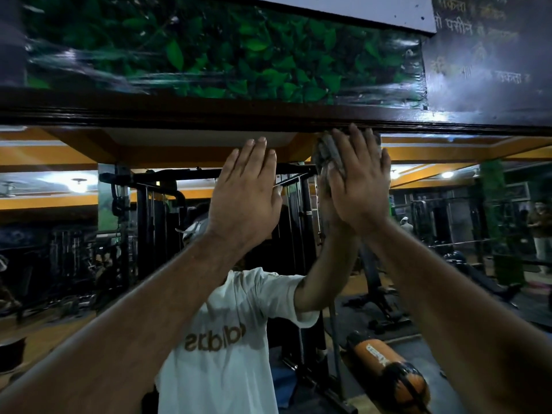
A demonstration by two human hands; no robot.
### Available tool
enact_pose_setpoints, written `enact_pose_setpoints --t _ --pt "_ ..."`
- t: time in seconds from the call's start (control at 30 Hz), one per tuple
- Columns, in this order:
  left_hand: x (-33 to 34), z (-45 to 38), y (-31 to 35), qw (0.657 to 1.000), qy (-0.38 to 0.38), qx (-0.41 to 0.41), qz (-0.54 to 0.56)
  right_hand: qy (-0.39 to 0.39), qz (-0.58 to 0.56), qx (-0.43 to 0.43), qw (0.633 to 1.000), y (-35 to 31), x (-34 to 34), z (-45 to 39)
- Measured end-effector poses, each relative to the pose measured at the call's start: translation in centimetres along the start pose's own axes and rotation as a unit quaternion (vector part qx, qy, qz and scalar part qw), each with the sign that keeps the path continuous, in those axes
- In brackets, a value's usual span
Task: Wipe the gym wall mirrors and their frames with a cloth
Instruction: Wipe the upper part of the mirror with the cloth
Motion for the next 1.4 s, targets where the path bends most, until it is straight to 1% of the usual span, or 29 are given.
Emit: enact_pose_setpoints --t 0.07,0.1,0.2,0.23,0.27,0.37,0.4,0.43,0.53,0.57,0.6,0.63,0.7,0.73,0.77,0.8,0.9,0.93,0.97,1.03,1.07,1.1,1.13,1.17,1.2,1.27,1.3,1.33,1.4 --pt "0.1 -0.3 -0.4 1.000 -0.022 0.010 0.016 0.008 0.003 0.063 0.998 -1.4 0.3 -0.8" --pt "-0.1 -0.4 -0.5 0.999 -0.025 0.017 0.026 0.007 -0.010 0.048 0.999 -3.1 0.6 -1.1" --pt "-1.1 -0.5 -1.2 0.998 -0.027 0.019 0.062 -0.021 -0.035 -0.103 0.994 -7.8 1.5 -0.7" --pt "-1.4 -0.4 -1.6 0.998 -0.021 0.013 0.064 -0.031 -0.030 -0.123 0.991 -7.5 1.5 -0.6" --pt "-1.8 -0.2 -2.2 0.998 -0.008 0.007 0.059 -0.033 -0.023 -0.108 0.993 -6.4 1.4 -0.9" --pt "-2.6 0.6 -3.8 0.999 0.018 -0.006 0.041 -0.001 0.012 0.071 0.997 -3.1 0.8 -1.6" --pt "-2.5 0.9 -4.2 0.999 0.019 -0.007 0.034 0.001 0.015 0.108 0.994 -3.7 0.9 -1.7" --pt "-2.4 1.2 -4.4 0.999 0.019 -0.007 0.032 -0.005 0.009 0.104 0.995 -5.3 1.3 -1.9" --pt "-1.3 1.7 -4.5 0.999 0.022 0.001 0.029 -0.033 -0.025 -0.044 0.998 -10.3 2.1 -1.7" --pt "-0.9 1.8 -4.6 0.999 0.024 0.004 0.023 -0.036 -0.029 -0.084 0.995 -10.6 1.9 -1.3" --pt "-0.7 1.9 -4.6 0.999 0.025 0.006 0.018 -0.034 -0.026 -0.097 0.994 -9.8 1.6 -1.0" --pt "-0.6 1.9 -4.7 1.000 0.026 0.009 0.014 -0.026 -0.019 -0.076 0.997 -8.4 1.4 -0.9" --pt "-0.4 1.9 -4.7 1.000 0.025 0.014 0.007 -0.002 0.003 0.034 0.999 -5.3 0.8 -0.7" --pt "-0.4 1.9 -4.7 1.000 0.024 0.018 0.004 -0.001 0.005 0.083 0.997 -4.8 0.8 -0.5" --pt "-0.3 2.0 -4.6 1.000 0.023 0.020 0.003 -0.006 -0.002 0.104 0.995 -5.3 1.1 -0.3" --pt "-0.3 2.0 -4.6 0.999 0.023 0.023 0.003 -0.017 -0.012 0.083 0.996 -6.7 1.4 0.0" --pt "-0.3 2.0 -4.7 0.999 0.034 0.026 0.008 -0.046 -0.014 -0.098 0.994 -11.6 1.5 2.2" --pt "-0.3 2.0 -4.8 0.999 0.034 0.026 0.010 -0.038 -0.008 -0.109 0.993 -11.3 1.1 3.0" --pt "-0.3 2.0 -4.9 0.999 0.030 0.026 0.012 -0.016 -0.009 -0.074 0.997 -10.0 0.4 3.4" --pt "-0.3 2.0 -5.0 0.999 0.013 0.031 0.032 0.022 -0.013 0.072 0.997 -6.9 -0.4 3.9" --pt "-0.4 2.1 -5.1 0.998 0.003 0.035 0.053 0.021 -0.009 0.136 0.990 -6.6 -0.2 4.2" --pt "-0.7 2.4 -5.3 0.996 0.000 0.040 0.075 0.010 -0.005 0.171 0.985 -7.2 0.2 4.3" --pt "-1.1 2.9 -5.4 0.995 0.005 0.047 0.090 -0.005 -0.002 0.163 0.987 -8.5 0.7 4.2" --pt "-1.5 3.5 -5.6 0.994 0.013 0.053 0.091 -0.019 0.000 0.115 0.993 -10.2 0.9 4.2" --pt "-1.7 4.1 -5.8 0.995 0.021 0.056 0.081 -0.033 -0.003 0.042 0.999 -11.9 1.2 4.3" --pt "-1.9 5.1 -6.5 0.997 0.030 0.050 0.055 -0.058 -0.010 -0.087 0.995 -13.4 1.2 5.3" --pt "-1.9 5.4 -7.0 0.998 0.027 0.041 0.039 -0.057 -0.010 -0.101 0.993 -12.8 0.9 5.7" --pt "-1.8 5.6 -7.6 0.999 0.019 0.032 0.024 -0.043 -0.008 -0.074 0.996 -11.5 0.6 5.9" --pt "-1.3 5.9 -8.8 1.000 0.002 0.022 0.001 -0.001 -0.002 0.052 0.999 -9.0 -0.1 6.0"
Point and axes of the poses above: each hand's wrist, its own z-axis away from the middle knuckle, its own x-axis out of the palm, y = z × x, the point moved 10 cm from there along -z, towards the middle knuckle, and after that the axes turned 15 degrees about -x, right-handed, at the moved point
